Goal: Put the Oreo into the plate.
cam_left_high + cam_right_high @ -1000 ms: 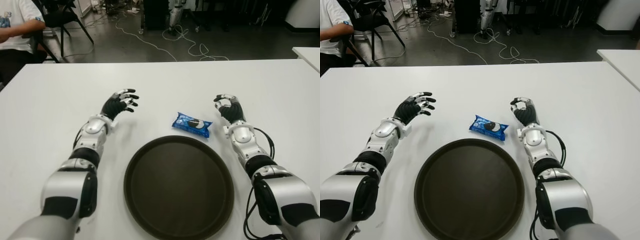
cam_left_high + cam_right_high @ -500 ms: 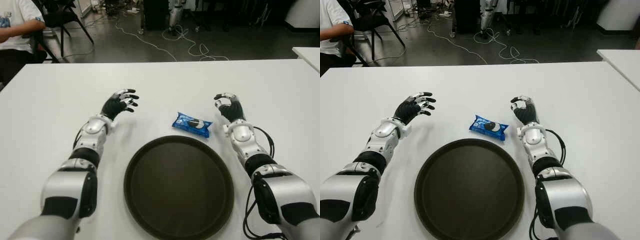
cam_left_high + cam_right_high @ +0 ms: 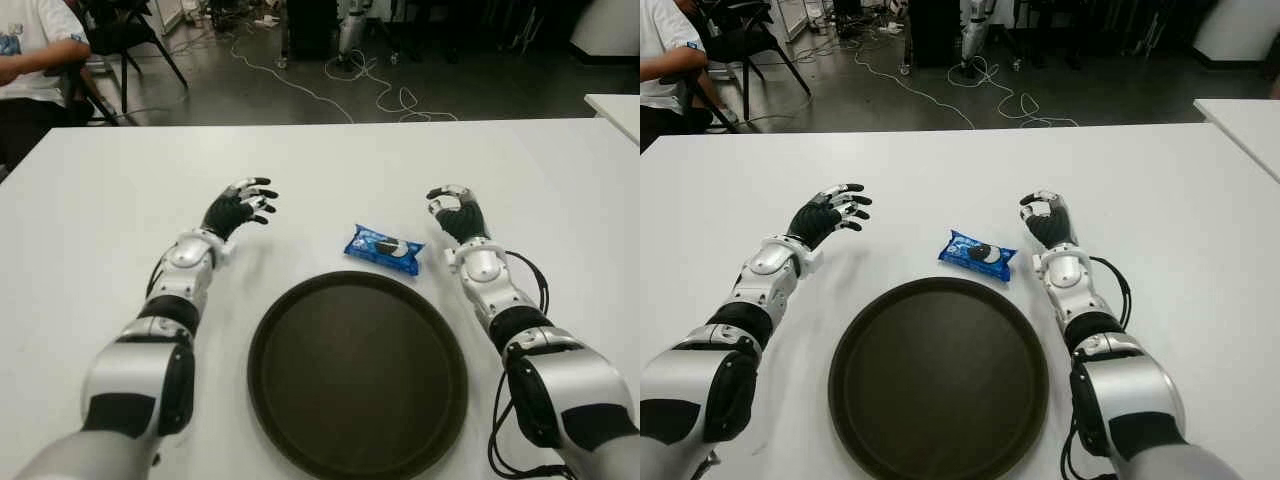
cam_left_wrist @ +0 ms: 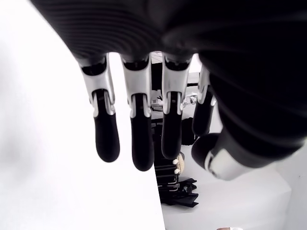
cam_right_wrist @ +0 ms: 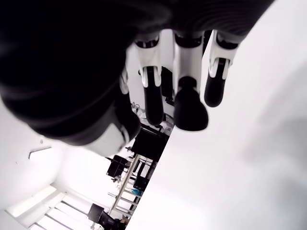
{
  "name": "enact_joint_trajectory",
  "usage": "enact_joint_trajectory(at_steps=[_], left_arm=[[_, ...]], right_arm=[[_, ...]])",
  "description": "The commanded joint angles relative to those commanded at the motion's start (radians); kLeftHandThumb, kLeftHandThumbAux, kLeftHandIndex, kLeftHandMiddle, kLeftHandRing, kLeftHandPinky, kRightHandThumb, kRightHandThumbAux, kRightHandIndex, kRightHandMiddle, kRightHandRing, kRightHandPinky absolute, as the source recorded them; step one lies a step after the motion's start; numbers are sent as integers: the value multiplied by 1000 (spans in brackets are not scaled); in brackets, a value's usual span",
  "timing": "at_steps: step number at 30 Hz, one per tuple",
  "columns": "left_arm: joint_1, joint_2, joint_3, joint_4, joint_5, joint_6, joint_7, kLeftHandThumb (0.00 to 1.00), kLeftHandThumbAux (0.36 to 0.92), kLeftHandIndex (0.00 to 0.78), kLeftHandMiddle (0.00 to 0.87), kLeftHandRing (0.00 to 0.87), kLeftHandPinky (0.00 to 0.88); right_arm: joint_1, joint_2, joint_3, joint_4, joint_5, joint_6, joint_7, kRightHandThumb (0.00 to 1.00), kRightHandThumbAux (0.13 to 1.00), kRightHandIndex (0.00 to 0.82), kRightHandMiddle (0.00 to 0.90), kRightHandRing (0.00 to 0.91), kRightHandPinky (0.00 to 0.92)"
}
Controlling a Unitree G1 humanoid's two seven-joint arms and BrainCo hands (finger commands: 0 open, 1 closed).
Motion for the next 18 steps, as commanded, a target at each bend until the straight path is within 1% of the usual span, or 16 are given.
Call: enact_joint_trajectory(at_steps=[13,18], left_arm=[[1,-1,4,0,-4,2,2,477,663,224,328,381,441],[2,-2,4,-1,-4,0,3,495,675,228,325,378,435]], right_arm=[[3,1,-1,-3,11,-3,7,689,725,436,779,786,790],[3,4,-10,0,24,5,18,687,727,434,763,774,781]])
